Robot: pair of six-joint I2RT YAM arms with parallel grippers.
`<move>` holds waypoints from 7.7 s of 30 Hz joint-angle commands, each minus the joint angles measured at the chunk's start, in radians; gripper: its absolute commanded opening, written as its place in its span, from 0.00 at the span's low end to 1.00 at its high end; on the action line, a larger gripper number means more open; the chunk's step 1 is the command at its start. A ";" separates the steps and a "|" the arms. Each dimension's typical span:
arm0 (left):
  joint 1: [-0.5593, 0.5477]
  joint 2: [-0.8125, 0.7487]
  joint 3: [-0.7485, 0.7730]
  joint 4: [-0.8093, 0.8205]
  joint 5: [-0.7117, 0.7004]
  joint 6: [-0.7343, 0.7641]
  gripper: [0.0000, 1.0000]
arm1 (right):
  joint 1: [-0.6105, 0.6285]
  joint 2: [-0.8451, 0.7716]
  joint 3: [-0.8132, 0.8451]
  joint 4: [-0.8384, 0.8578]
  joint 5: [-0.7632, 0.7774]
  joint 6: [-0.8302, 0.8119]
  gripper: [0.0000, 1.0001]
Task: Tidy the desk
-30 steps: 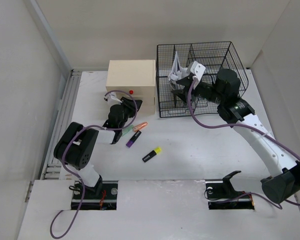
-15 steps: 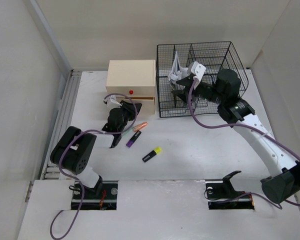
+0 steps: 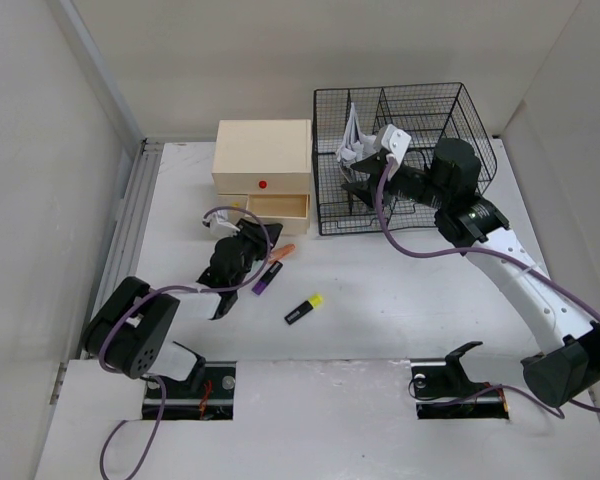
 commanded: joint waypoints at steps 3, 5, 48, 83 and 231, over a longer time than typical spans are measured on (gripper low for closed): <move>-0.009 -0.043 -0.017 -0.048 -0.018 0.026 0.73 | -0.007 0.000 -0.013 0.064 -0.088 -0.026 0.64; -0.009 -0.070 -0.026 -0.060 -0.018 0.044 0.81 | -0.007 0.000 -0.024 0.032 -0.131 -0.102 0.70; -0.188 -0.930 0.471 -1.396 -0.285 0.741 0.73 | 0.517 0.708 0.103 -0.595 0.151 -0.765 0.56; -0.141 -0.629 0.426 -1.277 -0.032 0.652 0.67 | 0.399 0.449 0.330 -0.364 0.609 -0.437 0.00; -0.003 -0.215 0.632 -0.867 0.022 0.658 0.00 | -0.199 0.190 0.336 -0.437 -0.425 -0.247 0.63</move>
